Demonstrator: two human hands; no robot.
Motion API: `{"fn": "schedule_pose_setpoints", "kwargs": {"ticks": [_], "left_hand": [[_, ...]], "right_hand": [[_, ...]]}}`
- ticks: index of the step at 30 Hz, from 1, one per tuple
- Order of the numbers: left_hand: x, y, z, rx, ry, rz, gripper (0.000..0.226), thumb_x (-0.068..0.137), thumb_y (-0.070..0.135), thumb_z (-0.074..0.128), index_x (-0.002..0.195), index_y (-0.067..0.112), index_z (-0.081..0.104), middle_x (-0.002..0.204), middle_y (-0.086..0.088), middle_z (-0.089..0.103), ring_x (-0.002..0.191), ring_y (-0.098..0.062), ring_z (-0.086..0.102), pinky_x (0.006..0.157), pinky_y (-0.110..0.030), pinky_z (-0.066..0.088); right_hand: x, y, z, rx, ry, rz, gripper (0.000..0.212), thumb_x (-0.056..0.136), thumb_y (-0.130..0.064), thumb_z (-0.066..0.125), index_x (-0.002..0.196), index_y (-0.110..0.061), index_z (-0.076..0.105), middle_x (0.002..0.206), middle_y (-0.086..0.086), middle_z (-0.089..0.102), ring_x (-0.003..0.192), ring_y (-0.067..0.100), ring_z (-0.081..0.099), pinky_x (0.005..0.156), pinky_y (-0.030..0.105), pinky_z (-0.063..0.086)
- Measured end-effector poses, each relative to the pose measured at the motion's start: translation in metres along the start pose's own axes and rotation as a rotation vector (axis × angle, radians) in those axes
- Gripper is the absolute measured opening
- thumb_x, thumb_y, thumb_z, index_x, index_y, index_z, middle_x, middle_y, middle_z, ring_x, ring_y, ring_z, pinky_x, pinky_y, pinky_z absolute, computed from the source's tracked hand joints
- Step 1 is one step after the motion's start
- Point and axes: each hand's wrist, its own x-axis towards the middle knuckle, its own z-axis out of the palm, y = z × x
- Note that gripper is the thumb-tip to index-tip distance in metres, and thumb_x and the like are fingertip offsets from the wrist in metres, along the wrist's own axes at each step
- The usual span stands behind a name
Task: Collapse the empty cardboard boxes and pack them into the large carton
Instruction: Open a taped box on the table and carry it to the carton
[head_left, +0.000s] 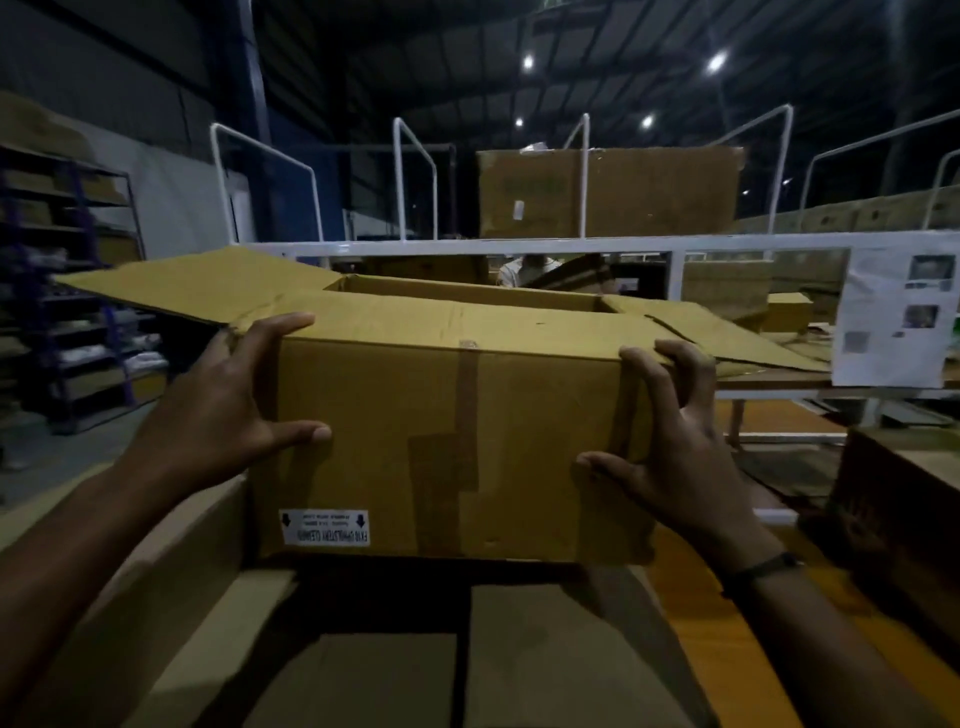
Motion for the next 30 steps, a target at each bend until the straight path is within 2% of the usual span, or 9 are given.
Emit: {"fn": "schedule_pose_setpoints", "kwargs": {"ticks": [6, 10, 13, 20, 24, 30], "left_hand": [[-0.008, -0.076, -0.026, 0.021, -0.035, -0.038, 0.111, 0.062, 0.045, 0.092, 0.151, 0.053, 0.026, 0.147, -0.017, 0.038, 0.128, -0.046, 0.048, 0.089, -0.062, 0.051], [-0.026, -0.109, -0.036, 0.004, -0.047, -0.082, 0.110, 0.064, 0.046, 0.092, 0.150, 0.056, 0.024, 0.147, -0.014, 0.038, 0.130, -0.043, 0.047, 0.092, -0.062, 0.052], [-0.041, -0.125, -0.041, -0.033, -0.075, -0.155, 0.108, 0.064, 0.045, 0.093, 0.148, 0.058, 0.025, 0.147, -0.013, 0.038, 0.129, -0.042, 0.047, 0.087, -0.063, 0.055], [-0.068, -0.177, -0.054, -0.076, -0.067, -0.237, 0.108, 0.061, 0.044, 0.094, 0.145, 0.058, 0.029, 0.148, -0.012, 0.038, 0.128, -0.041, 0.049, 0.092, -0.063, 0.053], [-0.077, -0.210, -0.055, -0.093, -0.029, -0.210, 0.109, 0.060, 0.043, 0.095, 0.146, 0.057, 0.029, 0.148, -0.011, 0.039, 0.130, -0.040, 0.048, 0.096, -0.062, 0.051], [-0.065, -0.244, -0.054, -0.152, 0.036, -0.116, 0.100, 0.064, 0.044, 0.094, 0.144, 0.054, 0.035, 0.144, -0.008, 0.041, 0.130, -0.035, 0.047, 0.093, -0.058, 0.053]], "right_hand": [[-0.001, -0.066, 0.049, 0.005, -0.058, 0.036, 0.107, 0.067, -0.045, 0.088, 0.154, -0.025, 0.031, 0.160, 0.011, 0.011, 0.145, 0.038, 0.022, 0.097, 0.064, 0.051], [-0.006, -0.095, 0.071, 0.015, -0.098, 0.030, 0.107, 0.065, -0.040, 0.091, 0.154, -0.021, 0.034, 0.160, 0.014, 0.013, 0.144, 0.040, 0.023, 0.097, 0.064, 0.049], [-0.008, -0.107, 0.087, 0.035, -0.142, 0.018, 0.110, 0.063, -0.037, 0.093, 0.154, -0.024, 0.033, 0.161, 0.013, 0.011, 0.145, 0.042, 0.023, 0.096, 0.065, 0.050], [-0.009, -0.153, 0.124, 0.061, -0.198, -0.004, 0.111, 0.062, -0.036, 0.094, 0.153, -0.029, 0.031, 0.162, 0.009, 0.010, 0.143, 0.044, 0.029, 0.089, 0.060, 0.055], [-0.016, -0.178, 0.142, 0.062, -0.172, -0.008, 0.110, 0.062, -0.036, 0.095, 0.152, -0.028, 0.032, 0.161, 0.009, 0.010, 0.141, 0.044, 0.032, 0.088, 0.060, 0.057], [-0.045, -0.215, 0.162, 0.011, -0.177, 0.133, 0.111, 0.064, -0.038, 0.094, 0.152, -0.033, 0.027, 0.162, 0.007, 0.007, 0.142, 0.043, 0.027, 0.091, 0.068, 0.053]]}}
